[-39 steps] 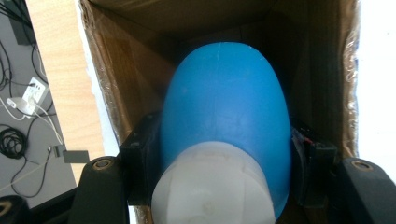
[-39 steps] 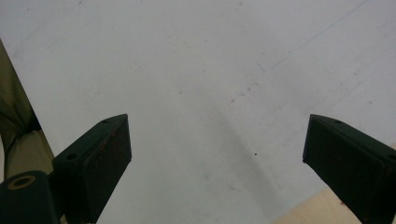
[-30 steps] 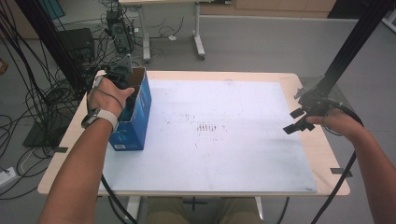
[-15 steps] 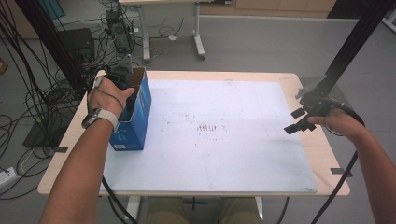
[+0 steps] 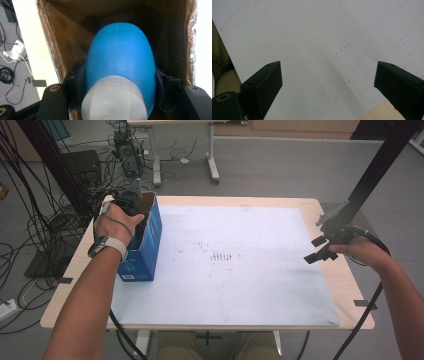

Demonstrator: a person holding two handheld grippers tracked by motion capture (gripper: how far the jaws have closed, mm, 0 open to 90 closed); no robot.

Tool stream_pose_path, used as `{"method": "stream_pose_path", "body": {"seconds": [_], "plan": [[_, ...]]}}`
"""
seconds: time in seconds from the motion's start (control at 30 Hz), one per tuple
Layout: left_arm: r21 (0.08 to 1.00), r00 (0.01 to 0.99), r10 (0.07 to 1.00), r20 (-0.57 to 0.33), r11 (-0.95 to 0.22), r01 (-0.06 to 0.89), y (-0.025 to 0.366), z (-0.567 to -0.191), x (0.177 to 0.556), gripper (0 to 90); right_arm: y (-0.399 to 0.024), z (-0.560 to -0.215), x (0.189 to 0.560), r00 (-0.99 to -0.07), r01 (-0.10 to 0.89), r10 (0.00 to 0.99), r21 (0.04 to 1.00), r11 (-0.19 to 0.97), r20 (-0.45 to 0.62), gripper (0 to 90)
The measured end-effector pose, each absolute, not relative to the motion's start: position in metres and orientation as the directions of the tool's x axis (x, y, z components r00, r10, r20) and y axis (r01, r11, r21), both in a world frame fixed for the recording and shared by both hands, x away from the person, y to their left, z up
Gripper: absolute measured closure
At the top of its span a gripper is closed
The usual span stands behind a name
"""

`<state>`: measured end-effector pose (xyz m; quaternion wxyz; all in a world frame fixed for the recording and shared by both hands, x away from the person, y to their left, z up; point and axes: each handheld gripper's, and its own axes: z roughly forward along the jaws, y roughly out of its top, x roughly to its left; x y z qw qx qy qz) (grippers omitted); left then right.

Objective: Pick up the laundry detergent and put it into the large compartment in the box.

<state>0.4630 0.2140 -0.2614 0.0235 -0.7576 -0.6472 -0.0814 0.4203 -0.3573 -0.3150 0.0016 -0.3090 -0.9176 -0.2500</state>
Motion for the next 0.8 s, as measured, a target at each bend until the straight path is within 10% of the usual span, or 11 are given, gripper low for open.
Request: {"method": "stream_pose_path", "body": {"seconds": [0.8], "plan": [[0.068, 0.151, 0.976, 0.156, -0.163, 0.984, 0.2124, -0.2615, 0.4628, 38.1, -0.3593, -0.3157, 0.4192, -0.809, 0.567, 0.567, 0.462, 0.682, 0.157, 7.6]]}}
